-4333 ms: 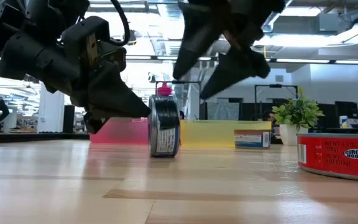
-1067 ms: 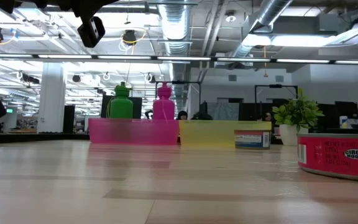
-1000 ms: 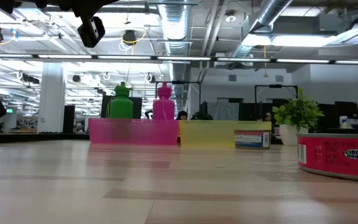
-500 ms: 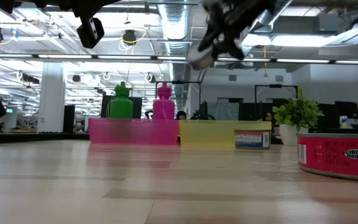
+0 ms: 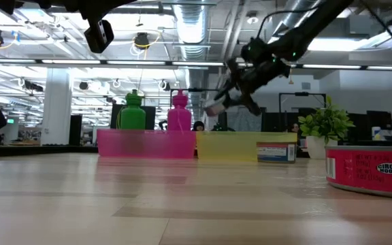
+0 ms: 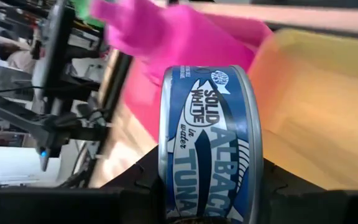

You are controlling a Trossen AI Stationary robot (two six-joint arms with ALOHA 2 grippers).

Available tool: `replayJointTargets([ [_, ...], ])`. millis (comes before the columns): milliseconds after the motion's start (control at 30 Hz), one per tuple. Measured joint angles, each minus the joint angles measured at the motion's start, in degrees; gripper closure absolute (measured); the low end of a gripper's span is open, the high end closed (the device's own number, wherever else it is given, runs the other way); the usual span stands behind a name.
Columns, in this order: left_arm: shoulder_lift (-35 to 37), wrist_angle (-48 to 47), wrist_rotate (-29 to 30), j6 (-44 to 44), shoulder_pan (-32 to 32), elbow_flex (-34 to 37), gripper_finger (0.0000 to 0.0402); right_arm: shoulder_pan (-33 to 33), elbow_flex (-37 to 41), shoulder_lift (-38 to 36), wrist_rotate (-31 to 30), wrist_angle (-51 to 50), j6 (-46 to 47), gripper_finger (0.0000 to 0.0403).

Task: Pick & Place Food Item
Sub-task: Put the blue tuna can into the yellow bin

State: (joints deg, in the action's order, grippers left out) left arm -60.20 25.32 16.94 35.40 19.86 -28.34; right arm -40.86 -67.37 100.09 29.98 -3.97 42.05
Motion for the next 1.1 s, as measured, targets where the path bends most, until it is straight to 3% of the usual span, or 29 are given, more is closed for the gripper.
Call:
replayJointTargets([
  [333,0.0,0.0,2.3,0.8,0.0,0.0,0.0401,0.9,0.1,7.9,-3.9,1.5,-0.5,0.0273],
  [600,0.0,0.0,2.4,1.4,0.0,0.0,0.0401,2.9,-0.1,8.2,-15.2,1.5,-0.5,0.0273],
  [1100,0.0,0.0,2.4,1.6,0.0,0.0,0.0402,3.1,-0.2,10.6,-16.7,4.7,0.5,0.0273],
])
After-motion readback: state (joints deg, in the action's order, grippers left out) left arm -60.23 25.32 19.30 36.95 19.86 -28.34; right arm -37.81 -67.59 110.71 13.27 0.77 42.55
